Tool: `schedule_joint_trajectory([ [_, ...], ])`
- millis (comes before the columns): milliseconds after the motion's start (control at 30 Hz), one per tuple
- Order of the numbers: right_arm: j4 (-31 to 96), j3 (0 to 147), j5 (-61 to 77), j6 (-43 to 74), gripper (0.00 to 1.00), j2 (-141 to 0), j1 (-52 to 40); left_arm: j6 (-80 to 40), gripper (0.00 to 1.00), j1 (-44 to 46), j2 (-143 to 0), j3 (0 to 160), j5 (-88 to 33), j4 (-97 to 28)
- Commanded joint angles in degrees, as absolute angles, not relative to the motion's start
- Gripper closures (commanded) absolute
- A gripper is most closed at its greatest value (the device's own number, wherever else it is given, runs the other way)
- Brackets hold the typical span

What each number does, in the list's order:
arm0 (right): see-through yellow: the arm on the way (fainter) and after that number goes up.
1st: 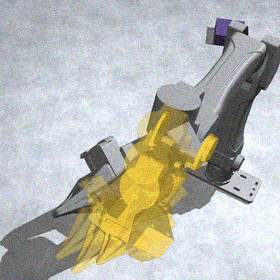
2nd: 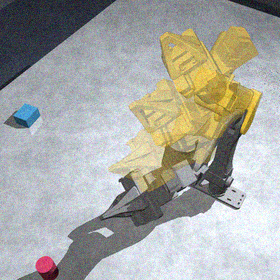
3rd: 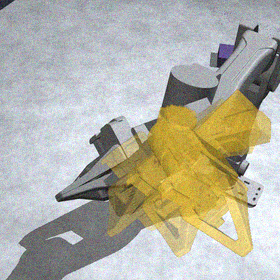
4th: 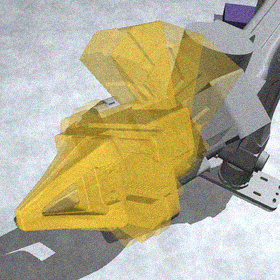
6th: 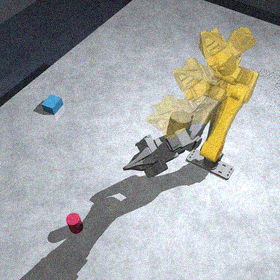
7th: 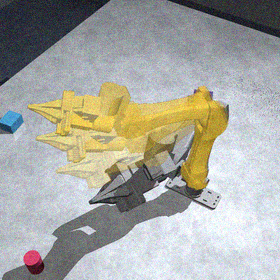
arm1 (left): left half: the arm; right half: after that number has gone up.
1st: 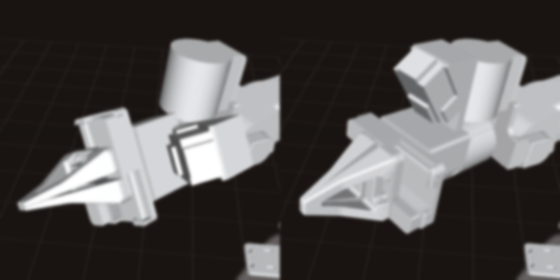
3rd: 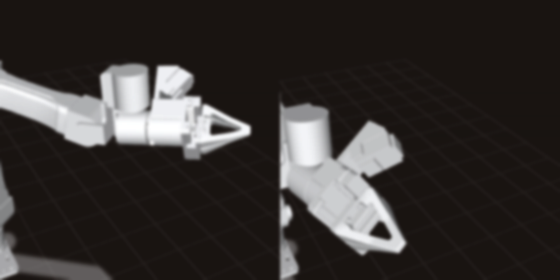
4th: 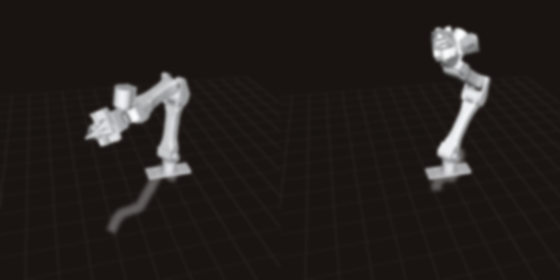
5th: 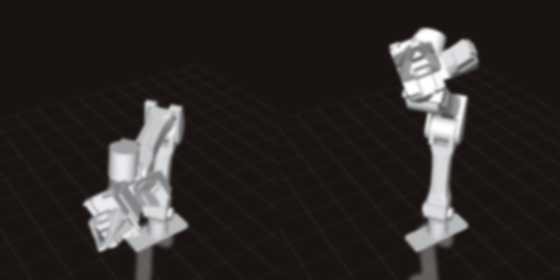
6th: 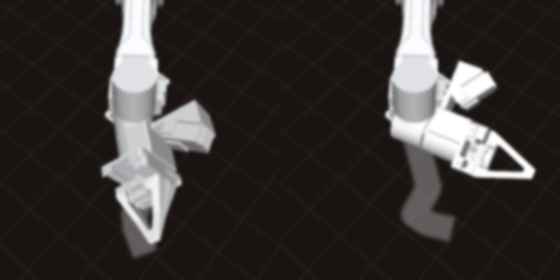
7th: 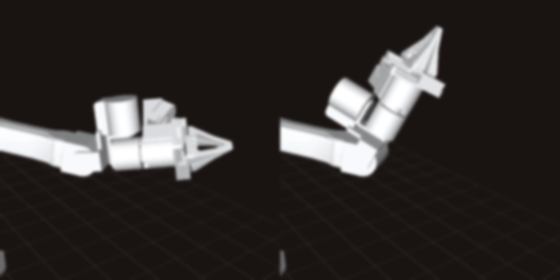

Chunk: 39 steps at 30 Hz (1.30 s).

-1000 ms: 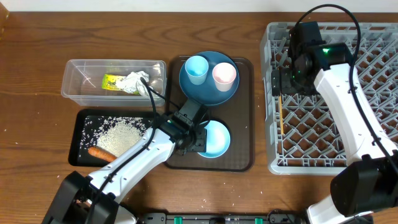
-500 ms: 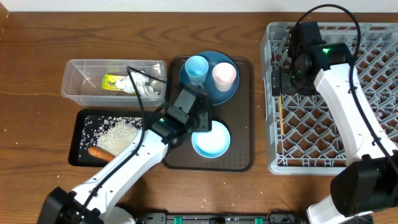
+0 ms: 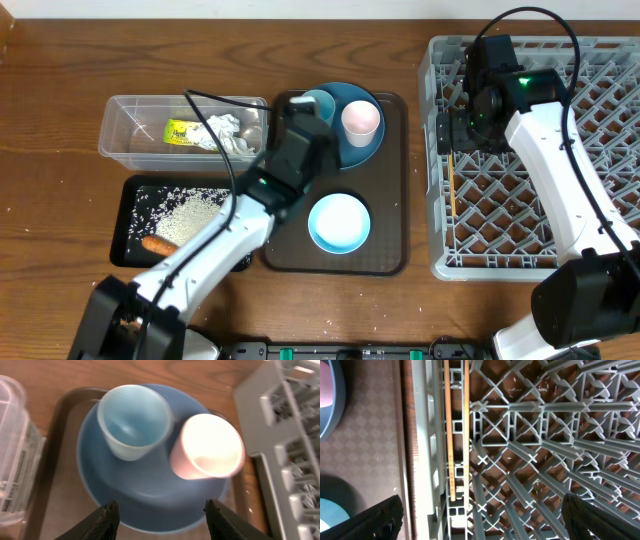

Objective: Sort waste into correct bins and load items into the dishwasher rack
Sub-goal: 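Grasp the light-blue cup with the left gripper and lift it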

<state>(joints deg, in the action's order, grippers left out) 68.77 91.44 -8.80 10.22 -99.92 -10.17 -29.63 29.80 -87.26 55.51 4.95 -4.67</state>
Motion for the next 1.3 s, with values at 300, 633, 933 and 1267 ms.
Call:
schedule_joint_trajectory([
  [300,68.8,91.8,-9.0,10.7,0.01,-99.7,-9.9,-22.5,0.43,15.7,-100.1,90.7,-12.0,-36.6],
  [633,68.8,91.8,-9.0,10.7,0.01,-99.7,-9.9,-17.7,0.48,17.1,-118.0,107.0,-9.3,-51.4],
  [933,68.8,91.8,-9.0,10.7,0.01,-99.7,-9.9,-17.8,0.52,18.0,-124.6,106.9,-9.9,-51.4],
  [1267,68.8,91.8,-9.0,10.7,0.01,-99.7,-9.9,-17.8,0.75,18.4,-125.1,106.8,-9.8,-50.7],
])
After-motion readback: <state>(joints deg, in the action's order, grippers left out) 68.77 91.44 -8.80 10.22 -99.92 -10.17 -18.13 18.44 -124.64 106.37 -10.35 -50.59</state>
